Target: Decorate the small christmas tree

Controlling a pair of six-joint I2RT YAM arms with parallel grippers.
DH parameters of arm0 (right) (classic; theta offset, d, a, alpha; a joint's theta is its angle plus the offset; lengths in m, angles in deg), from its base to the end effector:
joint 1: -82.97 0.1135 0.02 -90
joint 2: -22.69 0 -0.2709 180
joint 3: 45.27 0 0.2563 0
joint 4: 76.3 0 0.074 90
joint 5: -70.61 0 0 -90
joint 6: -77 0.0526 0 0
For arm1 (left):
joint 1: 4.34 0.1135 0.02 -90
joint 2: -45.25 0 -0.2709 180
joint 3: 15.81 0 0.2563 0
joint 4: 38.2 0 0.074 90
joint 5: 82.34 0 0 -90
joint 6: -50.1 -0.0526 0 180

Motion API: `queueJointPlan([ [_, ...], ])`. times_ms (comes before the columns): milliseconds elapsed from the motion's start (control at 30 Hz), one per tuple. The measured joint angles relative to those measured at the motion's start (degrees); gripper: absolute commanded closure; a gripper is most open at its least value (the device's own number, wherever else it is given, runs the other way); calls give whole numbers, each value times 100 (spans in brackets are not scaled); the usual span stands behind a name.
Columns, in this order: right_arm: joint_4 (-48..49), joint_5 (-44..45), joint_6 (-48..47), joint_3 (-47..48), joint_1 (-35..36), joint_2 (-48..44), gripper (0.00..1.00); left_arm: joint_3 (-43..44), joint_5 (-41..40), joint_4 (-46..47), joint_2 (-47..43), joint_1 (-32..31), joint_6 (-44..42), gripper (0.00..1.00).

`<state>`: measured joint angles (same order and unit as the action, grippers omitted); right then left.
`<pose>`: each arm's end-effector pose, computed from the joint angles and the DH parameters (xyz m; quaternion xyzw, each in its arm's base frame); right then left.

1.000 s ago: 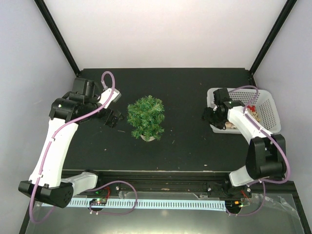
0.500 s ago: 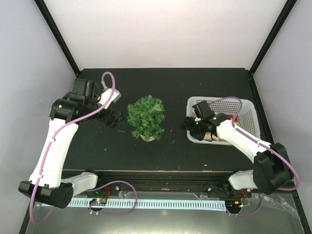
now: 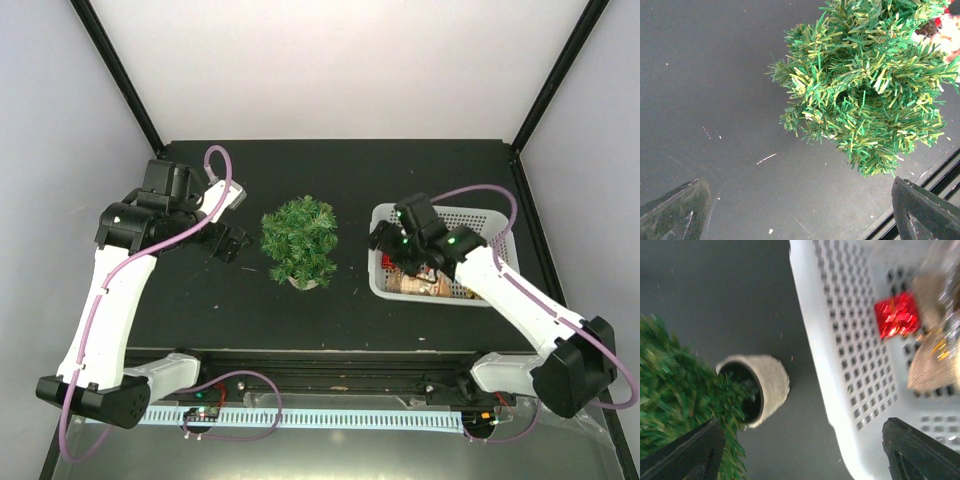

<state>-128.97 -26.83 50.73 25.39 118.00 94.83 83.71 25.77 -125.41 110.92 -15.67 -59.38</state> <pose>0.2147 0.1588 0.2625 0.2160 0.9248 0.2733 0.1531 0.1882 -0.0544 0.4036 0.2967 0.8907 -0.1270 0.3202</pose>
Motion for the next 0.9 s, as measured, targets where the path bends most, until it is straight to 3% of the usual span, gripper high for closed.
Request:
queueJointPlan([
  [167, -1032, 697, -599, 909, -570, -17, 8, 20, -11, 0, -11, 0, 0, 1],
  [367, -1867, 1056, -1333, 610, -1252, -293, 7, 407, -278, -83, 63, 0, -105, 1],
  [600, -2114, 975, -2020, -125, -1263, -638, 7, 592, -647, -365, 170, 0, -352, 1],
  [900, -2031, 1187, -2424, -146, -1268, -321, 7, 640, -531, -431, 490, 0, -420, 1],
])
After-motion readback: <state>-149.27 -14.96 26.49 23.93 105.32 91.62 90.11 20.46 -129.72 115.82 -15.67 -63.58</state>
